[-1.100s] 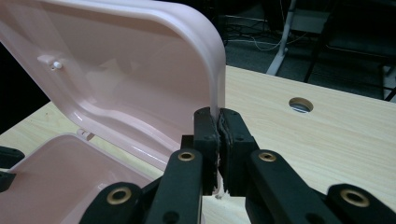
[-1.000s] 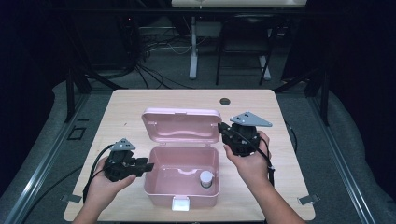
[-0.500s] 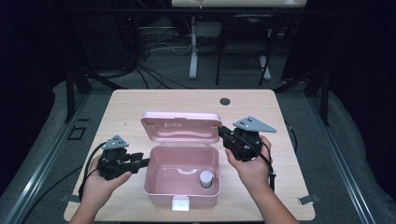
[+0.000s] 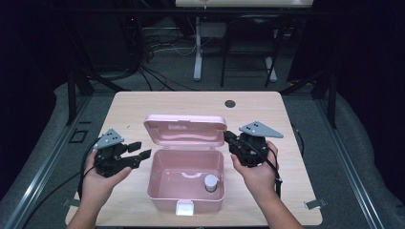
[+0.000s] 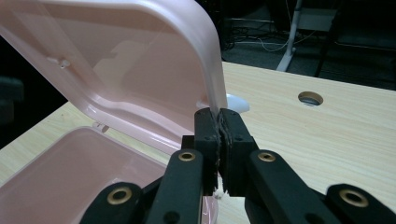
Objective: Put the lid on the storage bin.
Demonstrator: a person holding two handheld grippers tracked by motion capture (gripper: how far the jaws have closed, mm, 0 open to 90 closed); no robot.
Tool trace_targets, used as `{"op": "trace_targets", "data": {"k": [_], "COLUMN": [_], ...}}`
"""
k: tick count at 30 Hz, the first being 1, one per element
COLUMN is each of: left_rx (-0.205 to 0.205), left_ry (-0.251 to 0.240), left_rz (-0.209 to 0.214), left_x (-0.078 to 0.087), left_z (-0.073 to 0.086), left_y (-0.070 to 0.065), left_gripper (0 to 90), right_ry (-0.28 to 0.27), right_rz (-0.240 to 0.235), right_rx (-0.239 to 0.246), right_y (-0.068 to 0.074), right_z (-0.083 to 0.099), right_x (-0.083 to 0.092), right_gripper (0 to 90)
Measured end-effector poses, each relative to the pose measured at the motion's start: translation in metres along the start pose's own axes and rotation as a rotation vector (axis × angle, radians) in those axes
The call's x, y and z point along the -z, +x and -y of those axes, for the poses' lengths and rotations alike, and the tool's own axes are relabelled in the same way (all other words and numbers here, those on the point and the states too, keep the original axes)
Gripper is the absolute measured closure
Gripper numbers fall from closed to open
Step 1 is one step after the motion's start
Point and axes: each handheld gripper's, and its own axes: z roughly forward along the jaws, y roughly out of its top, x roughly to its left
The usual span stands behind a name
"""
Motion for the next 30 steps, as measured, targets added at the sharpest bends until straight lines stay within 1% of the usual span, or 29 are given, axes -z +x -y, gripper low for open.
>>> {"op": "trace_targets", "data": {"k": [2, 5, 8, 13, 14, 16, 18, 19, 24, 28, 30], "left_rx": [-0.006, -0.015, -0.016, -0.036, -0.033, -0.025, -0.018, -0.017, -0.031, -0.033, -0.030], "left_ry": [-0.016, -0.026, -0.031, -0.056, -0.057, -0.067, -0.070, -0.069, -0.069, -0.064, -0.063], "left_rz": [-0.012, -0.023, -0.021, -0.063, -0.061, -0.077, -0.091, -0.090, -0.109, -0.107, -0.103], "left_x": [0.000, -0.001, -0.002, -0.004, -0.004, -0.004, -0.004, -0.004, -0.004, -0.002, -0.001], "left_z": [-0.007, -0.018, -0.026, -0.039, -0.041, -0.043, -0.044, -0.044, -0.043, -0.043, -0.043], "left_y": [0.001, 0.000, -0.001, -0.008, -0.008, -0.009, -0.007, -0.007, -0.009, -0.010, -0.010], "left_gripper": [50.8, 54.3, 59.7, 68.0, 70.2, 73.7, 80.3, 82.7, 84.5, 84.7, 84.8], "right_ry": [0.001, 0.001, 0.004, 0.001, 0.001, 0.001, 0.001, 0.002, 0.001, 0.008, 0.003], "right_rz": [0.004, 0.002, 0.001, 0.000, 0.000, 0.002, 0.005, 0.002, -0.005, -0.011, -0.015], "right_rx": [0.002, 0.000, 0.000, 0.005, 0.005, 0.005, 0.005, 0.003, 0.004, 0.008, 0.009], "right_y": [0.000, 0.000, 0.000, 0.001, 0.001, 0.001, 0.001, 0.000, 0.000, -0.001, -0.002], "right_z": [0.000, 0.000, -0.001, -0.001, -0.001, -0.001, -0.001, -0.001, -0.001, 0.000, 0.001], "right_x": [0.000, -0.001, -0.001, -0.002, -0.002, -0.002, -0.002, -0.002, -0.002, -0.001, -0.001], "right_gripper": [86.8, 86.8, 86.8, 86.8, 86.8, 86.8, 86.8, 86.8, 86.2, 85.2, 83.5]}}
